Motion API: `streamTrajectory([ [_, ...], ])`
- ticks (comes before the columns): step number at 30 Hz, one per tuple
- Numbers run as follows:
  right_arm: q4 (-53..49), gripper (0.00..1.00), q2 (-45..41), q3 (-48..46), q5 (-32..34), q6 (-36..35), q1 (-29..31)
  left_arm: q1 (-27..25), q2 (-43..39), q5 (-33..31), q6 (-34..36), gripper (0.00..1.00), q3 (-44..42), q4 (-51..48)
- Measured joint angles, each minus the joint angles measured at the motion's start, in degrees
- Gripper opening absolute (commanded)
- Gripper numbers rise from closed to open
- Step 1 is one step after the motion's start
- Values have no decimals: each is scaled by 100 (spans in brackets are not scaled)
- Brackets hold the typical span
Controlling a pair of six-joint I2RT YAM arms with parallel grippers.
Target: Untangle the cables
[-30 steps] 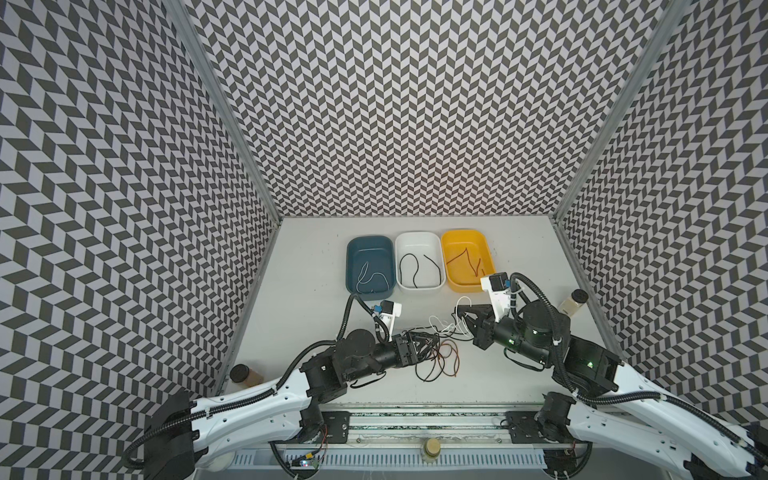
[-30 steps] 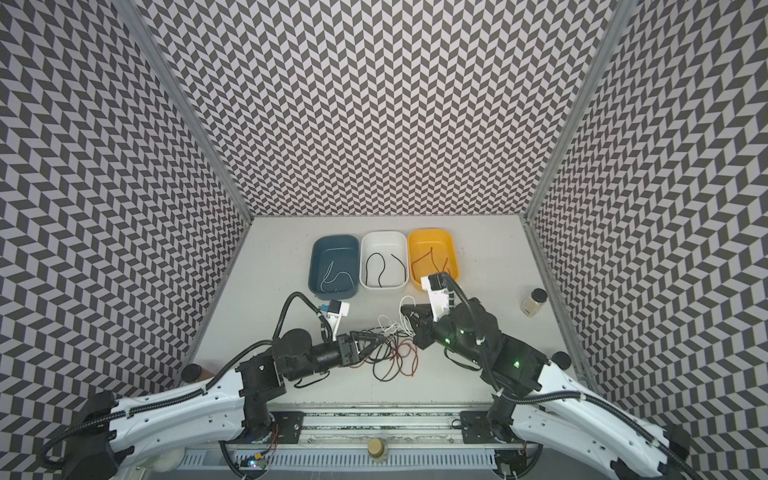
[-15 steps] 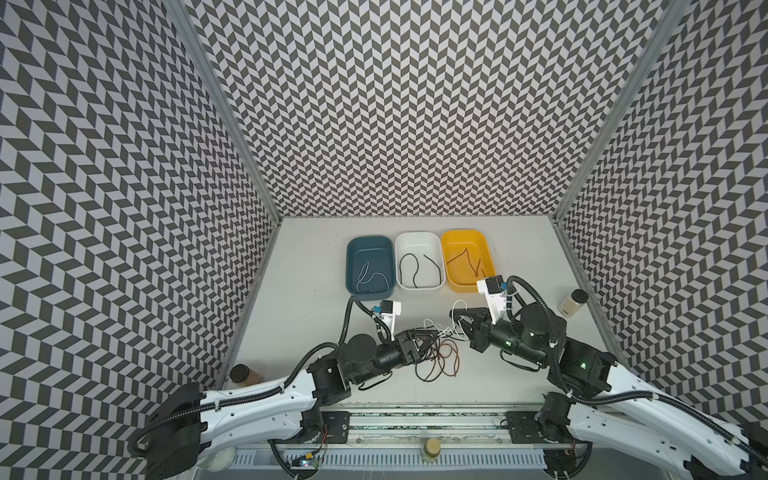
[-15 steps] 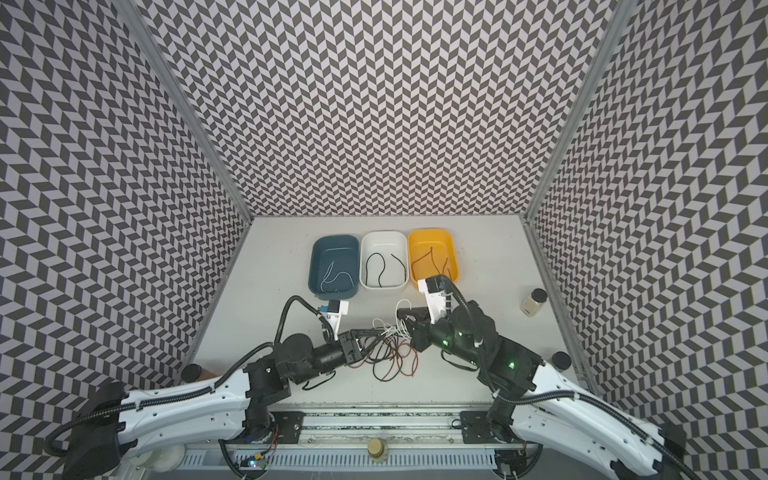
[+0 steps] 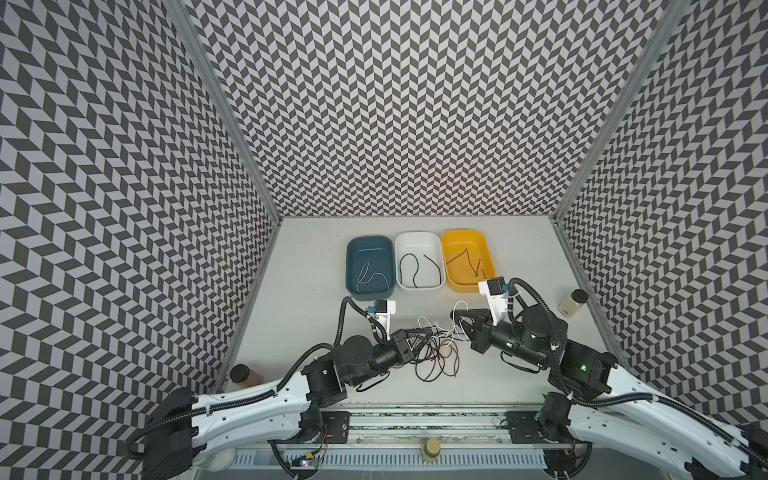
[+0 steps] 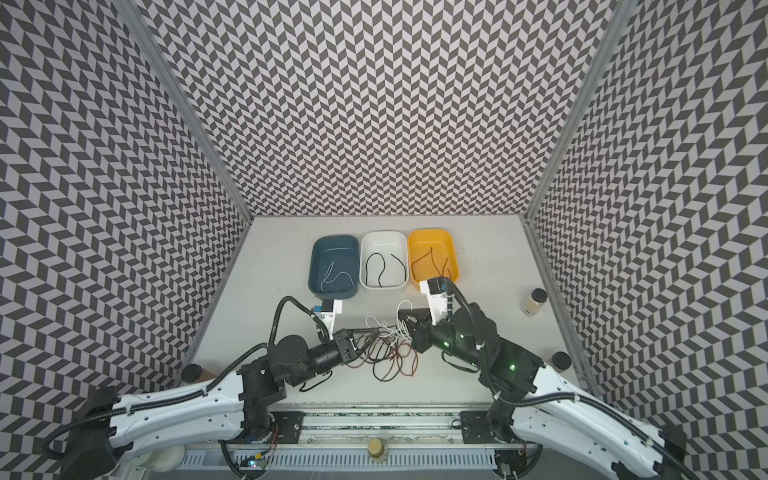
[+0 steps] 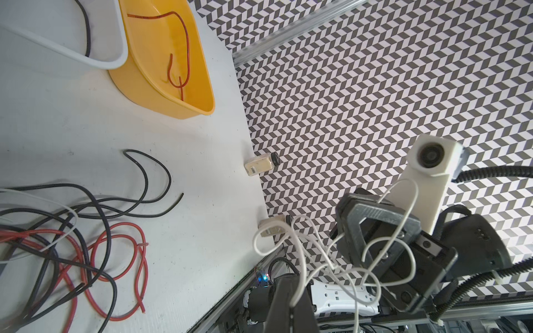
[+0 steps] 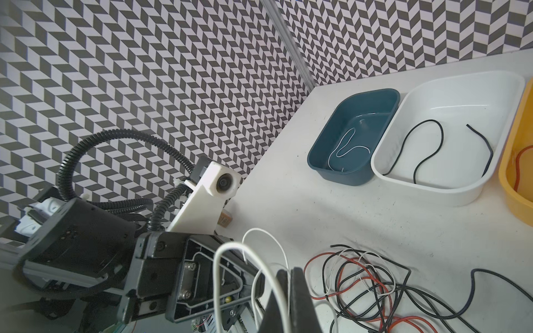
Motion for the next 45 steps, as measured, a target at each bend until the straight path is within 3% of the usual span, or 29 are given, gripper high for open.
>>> streamTrajectory([
  [17,-1067,0,-448,0,1589,-490,-33,170,-2293,-675,146,0,4,-2660],
  [27,-1814,0,-667,2,2253,-673,-94,575,-2903,-1005,365,0,697,-4452],
  [37,-2417,0,-1126,2,2645,-743,-151,1285,-2774,-1180,785,0,1676,-6004],
  [43,-2715,17,-1121,2,2511,-702,-151,1471,-2212,-1294,1285,0,2426,-6422],
  [45,-2765,28,-1121,2,2413,-693,-151,1504,-1956,-1309,1447,0,2616,-6467],
])
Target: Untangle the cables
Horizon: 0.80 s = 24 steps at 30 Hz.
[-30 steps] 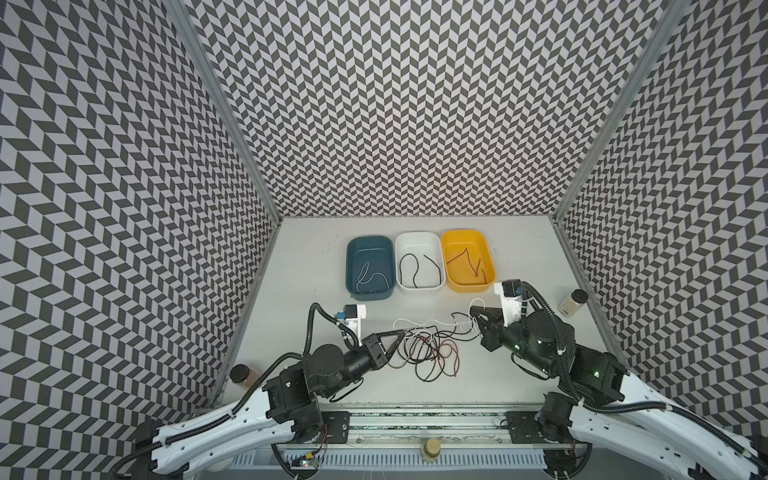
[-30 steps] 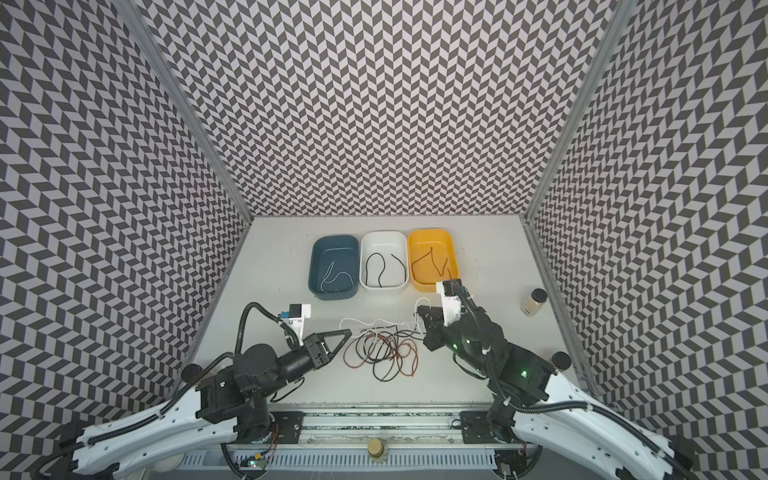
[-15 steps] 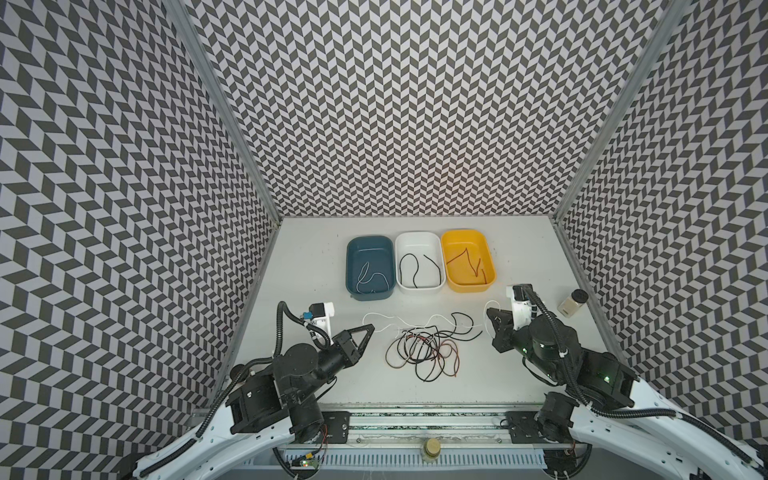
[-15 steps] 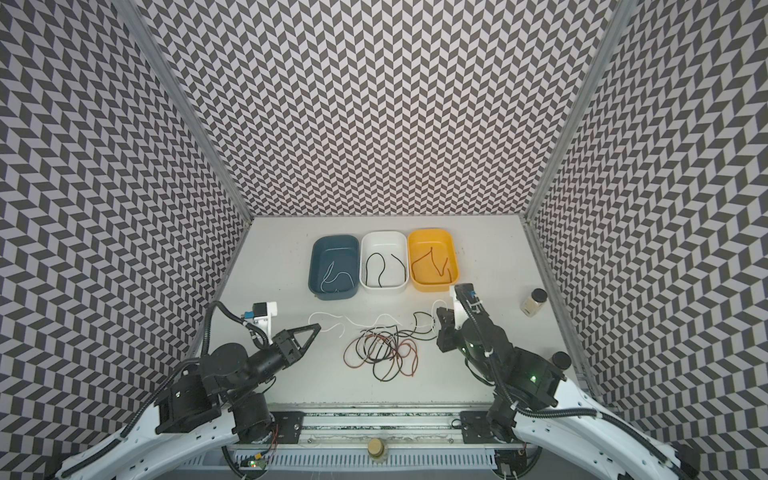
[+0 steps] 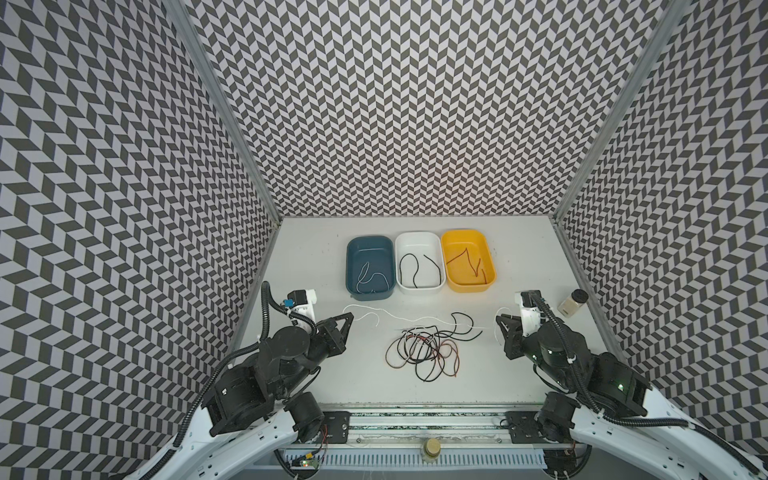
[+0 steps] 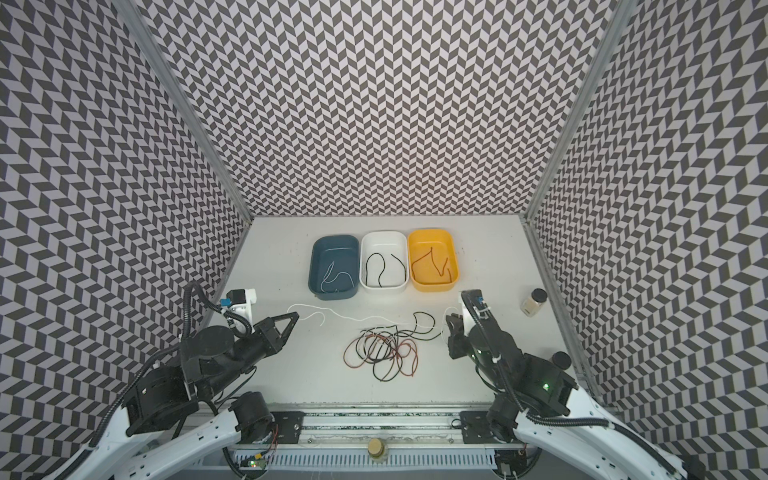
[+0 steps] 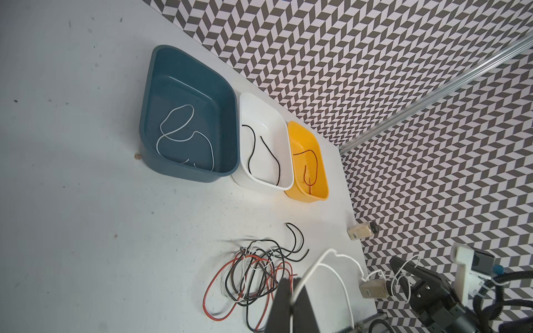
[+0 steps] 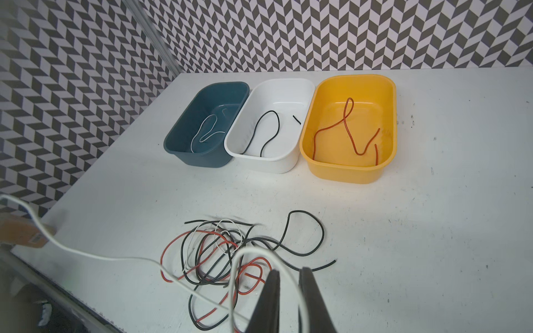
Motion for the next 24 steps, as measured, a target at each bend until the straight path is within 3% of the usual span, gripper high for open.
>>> streamTrajectory([
  [2,-66,39,-2,0,-72,4,-2,50,304,-17,179,0,179,-13],
  [10,-247,64,-120,4,-286,-76,-9,612,1362,109,955,0,1196,-96],
  [24,-428,75,-127,101,-911,-426,-9,2924,3016,1504,1965,0,3040,-98],
])
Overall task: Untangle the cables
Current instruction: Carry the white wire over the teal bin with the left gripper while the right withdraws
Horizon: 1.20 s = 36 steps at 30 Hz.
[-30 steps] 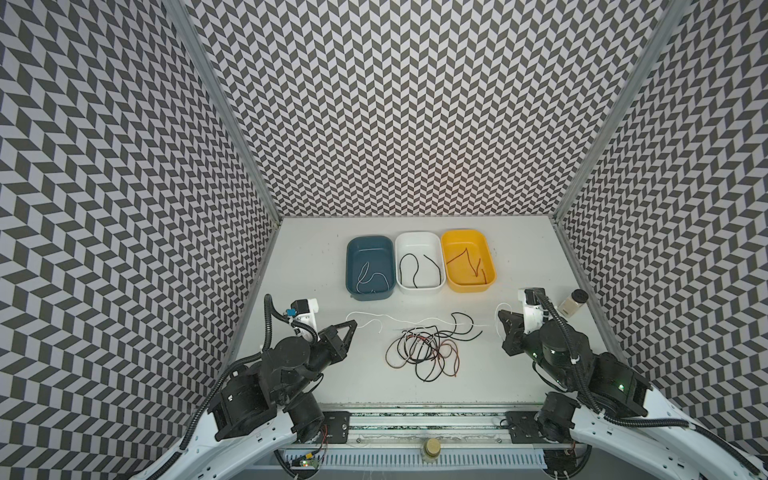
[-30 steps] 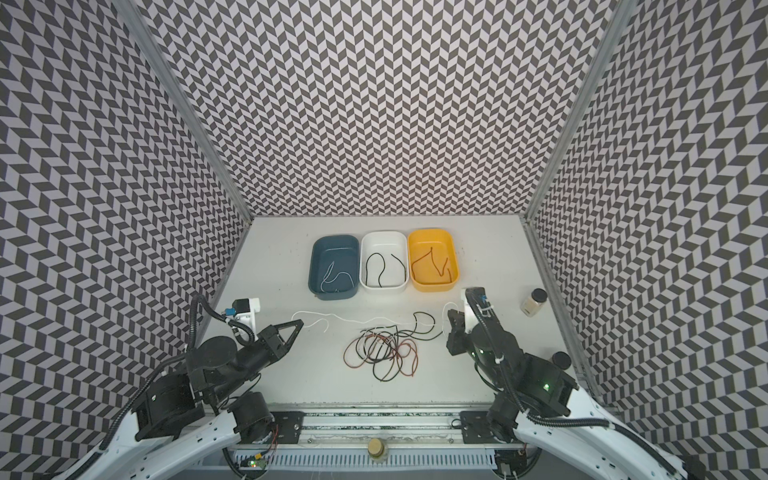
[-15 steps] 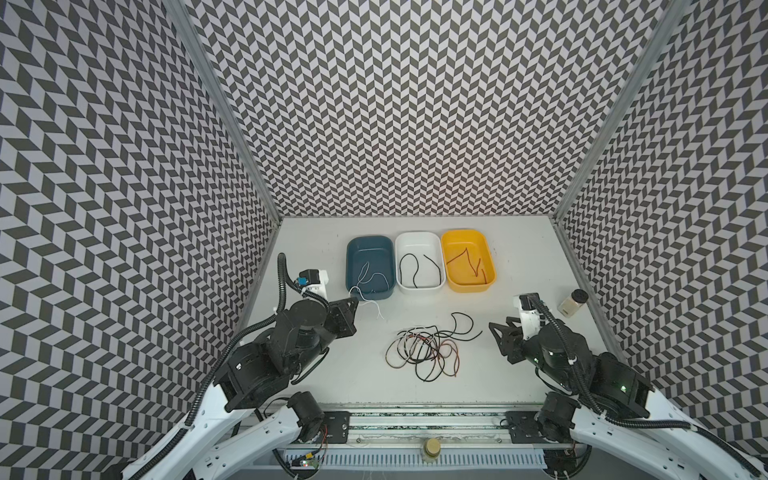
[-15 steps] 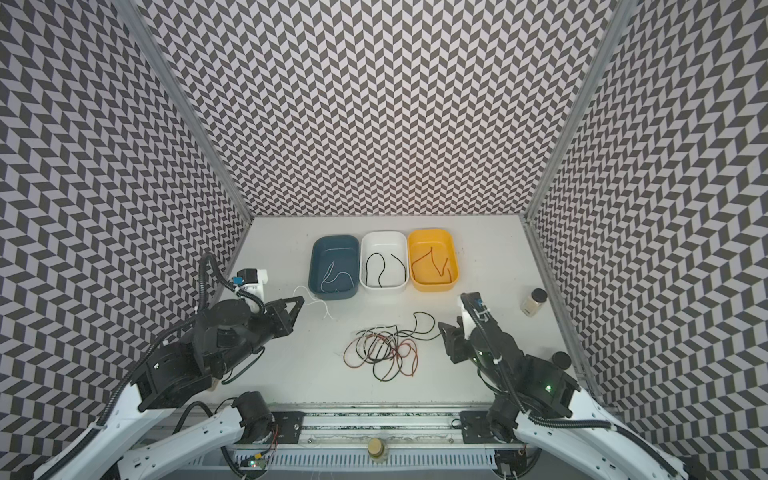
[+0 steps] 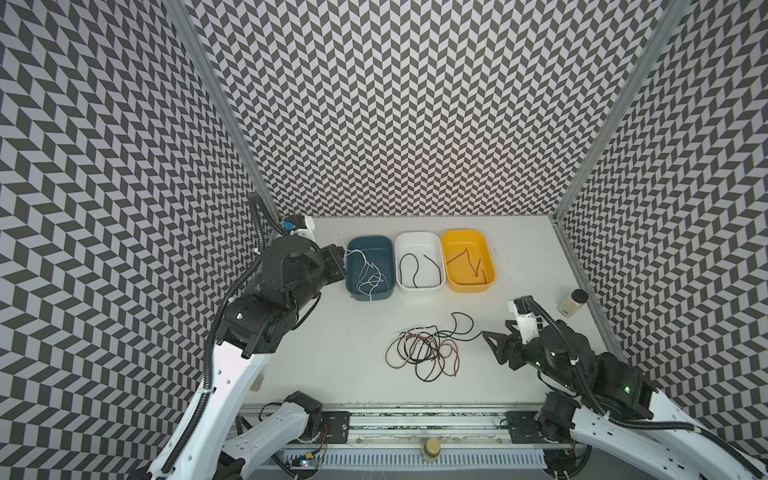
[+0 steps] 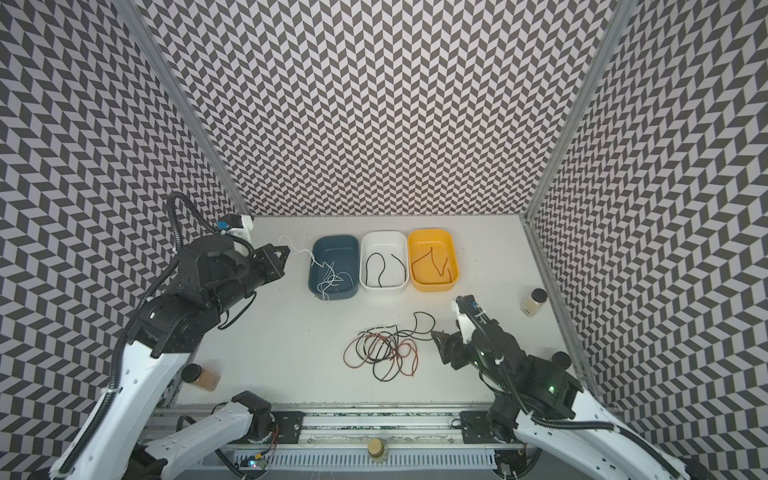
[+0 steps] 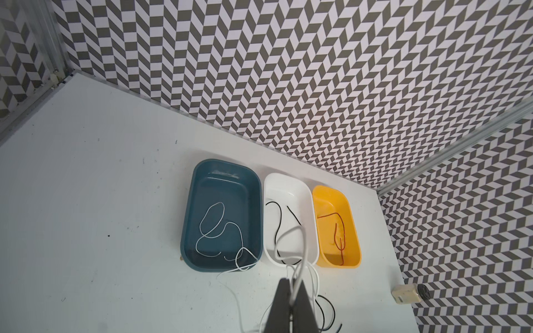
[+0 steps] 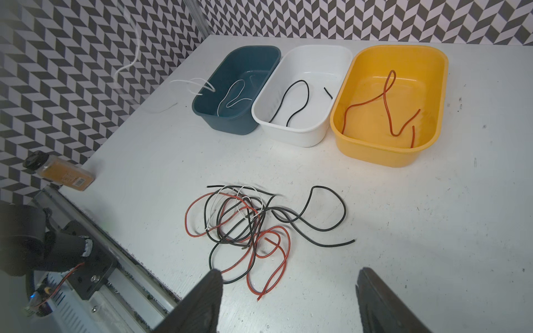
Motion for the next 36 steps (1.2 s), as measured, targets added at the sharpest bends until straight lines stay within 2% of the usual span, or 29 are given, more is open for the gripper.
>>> streamTrajectory([
  [5,-146,76,-42,138,-197,-175,0,407,605,289,190,0,297,50],
  [13,-400,78,-173,459,-398,-376,0,452,1410,389,492,0,341,302],
  [28,-1150,79,-234,1067,-468,-872,0,479,2031,675,610,0,-892,1318],
  [36,-1211,80,-525,916,-304,-1067,0,479,2417,909,592,0,-855,1480],
])
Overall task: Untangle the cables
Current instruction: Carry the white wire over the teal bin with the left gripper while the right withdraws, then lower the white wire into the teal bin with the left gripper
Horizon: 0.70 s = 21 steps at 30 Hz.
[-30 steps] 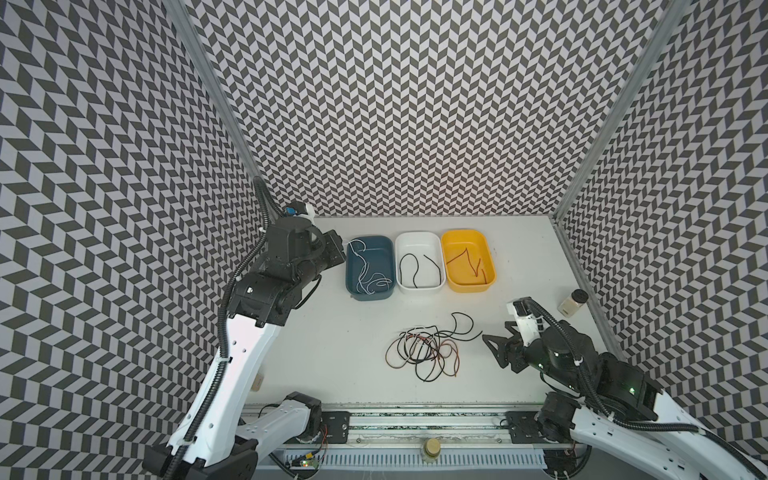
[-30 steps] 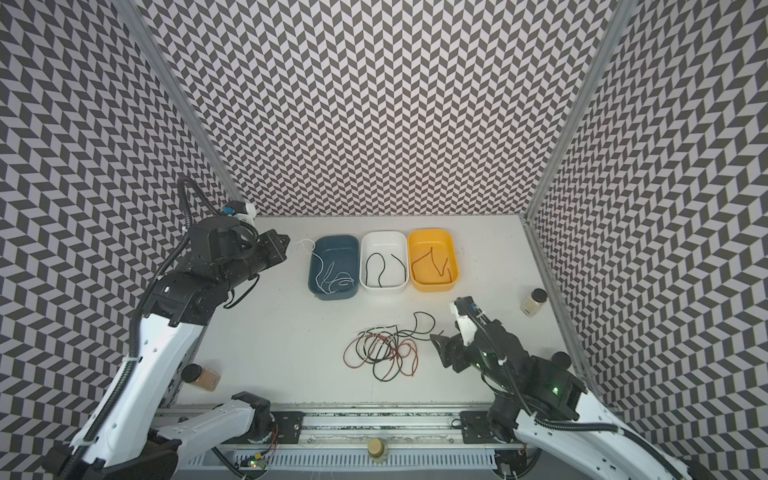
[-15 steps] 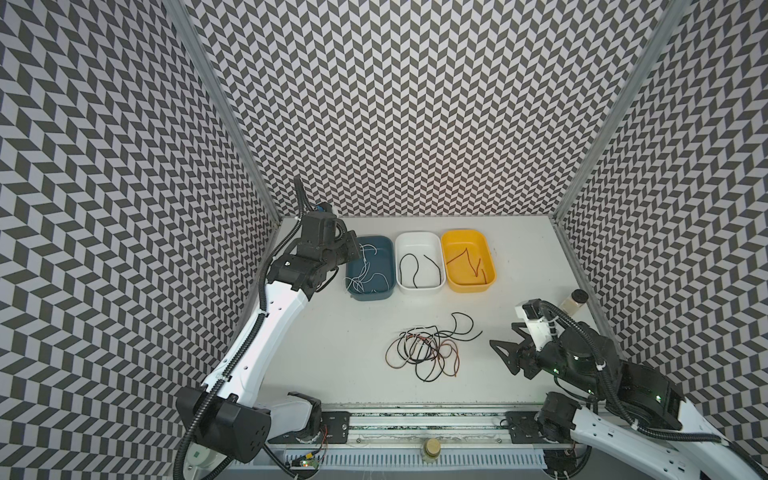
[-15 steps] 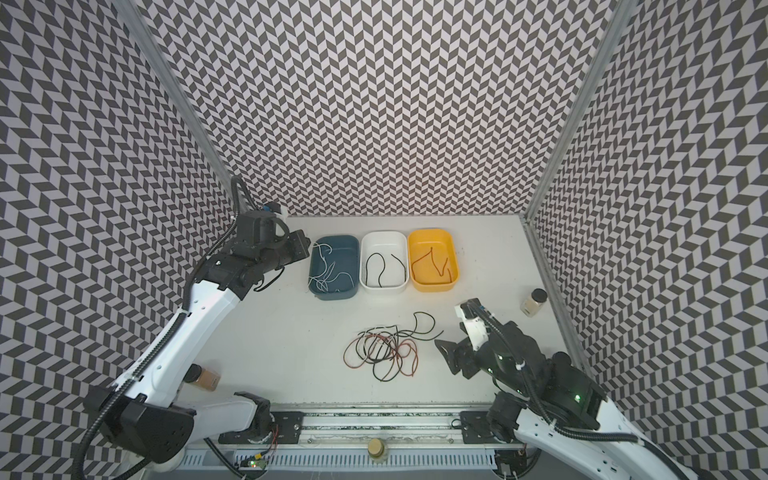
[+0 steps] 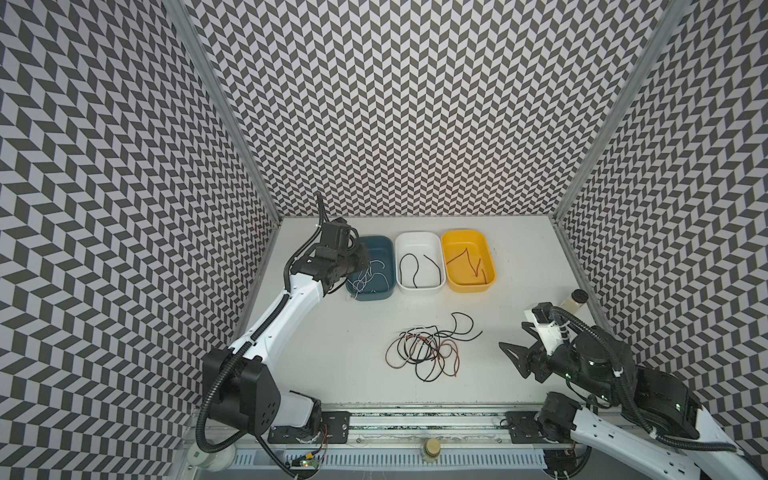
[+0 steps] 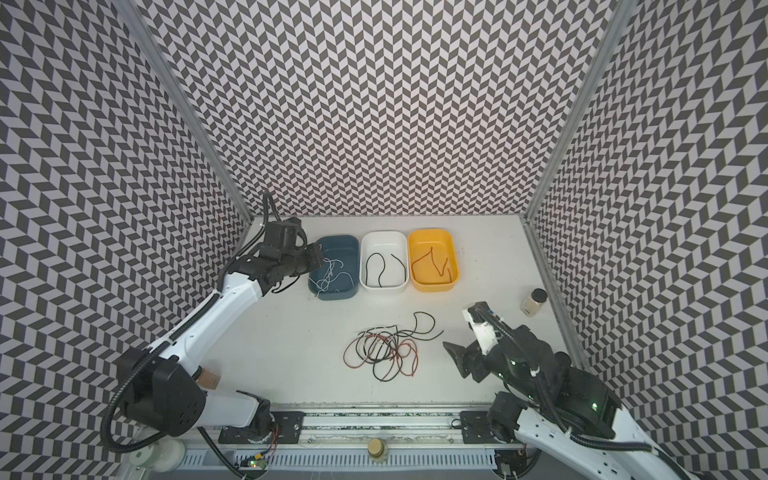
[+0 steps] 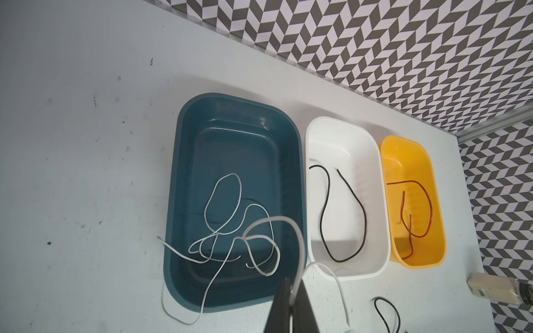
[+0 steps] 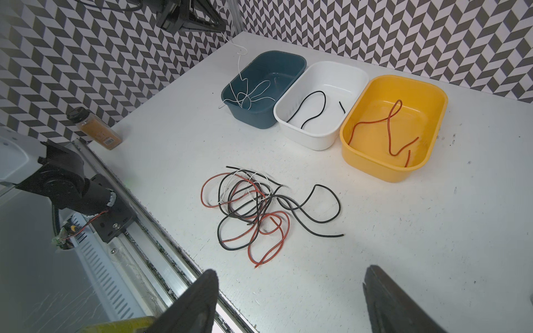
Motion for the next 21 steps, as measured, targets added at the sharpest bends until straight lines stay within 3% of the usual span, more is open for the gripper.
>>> streamTrajectory([
  [9,2,80,-223,-157,85,-81,0,0,146,173,-33,0,1869,-260],
  [21,7,80,-293,-197,87,-111,0,0,643,313,-240,0,2730,-737],
])
